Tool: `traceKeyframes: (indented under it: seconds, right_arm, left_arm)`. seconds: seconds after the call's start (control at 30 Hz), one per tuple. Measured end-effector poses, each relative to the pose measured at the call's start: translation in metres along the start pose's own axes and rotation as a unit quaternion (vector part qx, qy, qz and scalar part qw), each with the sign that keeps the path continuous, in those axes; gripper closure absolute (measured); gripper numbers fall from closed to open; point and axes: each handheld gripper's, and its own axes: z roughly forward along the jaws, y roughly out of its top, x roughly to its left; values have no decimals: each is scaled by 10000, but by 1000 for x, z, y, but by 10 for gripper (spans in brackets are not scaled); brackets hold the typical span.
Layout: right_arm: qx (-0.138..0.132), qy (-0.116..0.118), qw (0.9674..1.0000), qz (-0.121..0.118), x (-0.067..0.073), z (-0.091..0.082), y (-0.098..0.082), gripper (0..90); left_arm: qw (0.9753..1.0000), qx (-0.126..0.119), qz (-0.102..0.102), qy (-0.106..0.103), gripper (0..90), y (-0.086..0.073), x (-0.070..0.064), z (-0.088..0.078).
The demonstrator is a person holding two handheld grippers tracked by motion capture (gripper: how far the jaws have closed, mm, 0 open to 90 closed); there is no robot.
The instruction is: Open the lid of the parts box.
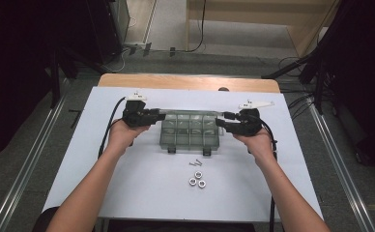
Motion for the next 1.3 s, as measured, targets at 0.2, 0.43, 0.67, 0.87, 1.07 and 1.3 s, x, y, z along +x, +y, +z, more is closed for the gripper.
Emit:
traceKeyframes:
  seconds: [0.2, 0.43, 0.67, 0.87, 1.07, 1.3]
  right_arm:
    - [-52, 44, 10000, 6, -6, 9, 5, 506]
    - [-139, 17, 9999, -46, -6, 12, 10, 549]
    - [-200, -30, 9998, 6, -8, 14, 14, 564]
    - [-210, -57, 9997, 66, -11, 17, 20, 564]
    - [-279, -119, 9995, 112, -14, 23, 21, 562]
    - [-526, -186, 9982, 240, -15, 30, 20, 567]
  left_arm:
    - [10000, 5, 78, 45, 627, 2, 0, 1]
    - [9999, -6, 101, 81, 625, 5, 1, 3]
    - [9999, -77, 82, 70, 626, 9, 4, 5]
    - [9998, -165, 39, 121, 626, 12, 5, 8]
    - [9994, -282, 27, 214, 625, 14, 8, 13]
    - [9984, -448, -12, 338, 626, 14, 9, 18]
